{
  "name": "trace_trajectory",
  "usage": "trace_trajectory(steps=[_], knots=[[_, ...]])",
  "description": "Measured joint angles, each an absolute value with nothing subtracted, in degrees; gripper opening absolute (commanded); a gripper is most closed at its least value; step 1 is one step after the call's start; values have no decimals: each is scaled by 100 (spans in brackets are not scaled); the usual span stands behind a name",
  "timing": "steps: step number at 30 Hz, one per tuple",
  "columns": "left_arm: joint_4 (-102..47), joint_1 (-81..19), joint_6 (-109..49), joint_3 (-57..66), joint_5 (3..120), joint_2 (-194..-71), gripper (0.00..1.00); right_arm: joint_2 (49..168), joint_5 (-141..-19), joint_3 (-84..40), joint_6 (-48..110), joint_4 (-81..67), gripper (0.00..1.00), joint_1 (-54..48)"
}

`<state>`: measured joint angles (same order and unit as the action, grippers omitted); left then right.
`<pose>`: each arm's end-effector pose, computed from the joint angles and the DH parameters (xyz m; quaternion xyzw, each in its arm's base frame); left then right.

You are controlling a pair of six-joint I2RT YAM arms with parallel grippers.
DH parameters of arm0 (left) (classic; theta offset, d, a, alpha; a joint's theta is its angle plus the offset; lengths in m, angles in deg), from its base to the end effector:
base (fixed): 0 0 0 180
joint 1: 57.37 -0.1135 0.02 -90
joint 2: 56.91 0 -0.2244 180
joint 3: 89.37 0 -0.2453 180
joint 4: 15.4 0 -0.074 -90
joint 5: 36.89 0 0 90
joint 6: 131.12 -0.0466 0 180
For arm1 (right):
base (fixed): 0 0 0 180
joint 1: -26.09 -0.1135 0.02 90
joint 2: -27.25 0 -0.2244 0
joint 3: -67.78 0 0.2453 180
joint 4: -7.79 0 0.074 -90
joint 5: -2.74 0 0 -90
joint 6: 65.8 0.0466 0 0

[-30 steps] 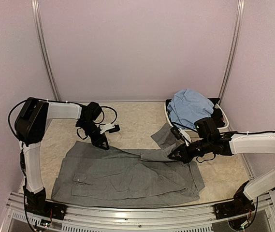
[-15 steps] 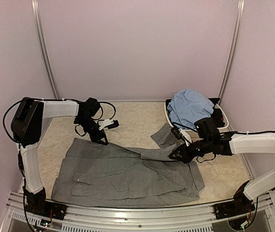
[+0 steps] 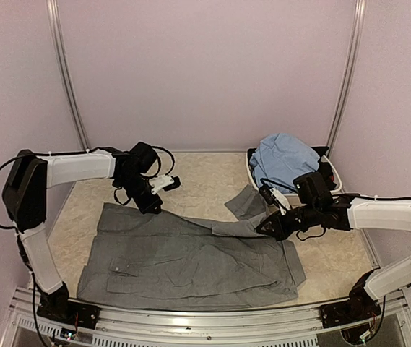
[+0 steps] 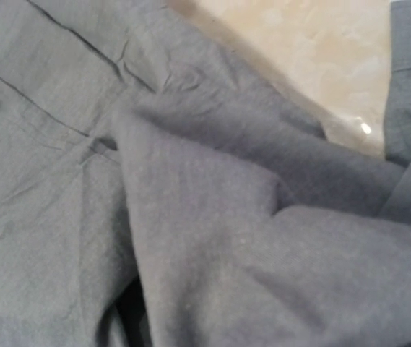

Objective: Fold and stack the long sleeve shirts
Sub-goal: Pick up the 1/3-folded shirt from the center of the board, then fold the 1/3-folded shirt at the center of the board.

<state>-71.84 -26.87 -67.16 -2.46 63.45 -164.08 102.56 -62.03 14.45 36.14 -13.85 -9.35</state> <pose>0.3095 -0.1920 0.1552 0.4783 0.8573 -0.0953 0.1649 0.2122 0.1754 0.1586 -0.2669 0.8607 0.3382 0.2712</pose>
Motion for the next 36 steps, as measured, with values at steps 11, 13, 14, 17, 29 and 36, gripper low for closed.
trace_trajectory(steps=[11,13,14,17,29,36], knots=[[-6985,-1472,-5328,772,4492,-15792,0,10256,-6336,1381,3621,-1641,0,-931],[-6990,-1339,-5191,821,4332,-15792,0,10249,-6338,1381,3638,-1672,0,-927],[-6998,-1251,-5094,842,4214,-15792,0,10242,-6341,1381,3653,-1687,0,-924],[-7027,-1052,-4817,875,3939,-15792,0,10170,-6369,1384,3719,-1722,0,-924],[-7455,-386,-3595,936,3246,-15825,4,9930,-6373,1502,3804,-1877,0,-924],[-7549,-274,-3095,1240,3189,-15822,13,9810,-6371,1685,3848,-1919,0,-924]])
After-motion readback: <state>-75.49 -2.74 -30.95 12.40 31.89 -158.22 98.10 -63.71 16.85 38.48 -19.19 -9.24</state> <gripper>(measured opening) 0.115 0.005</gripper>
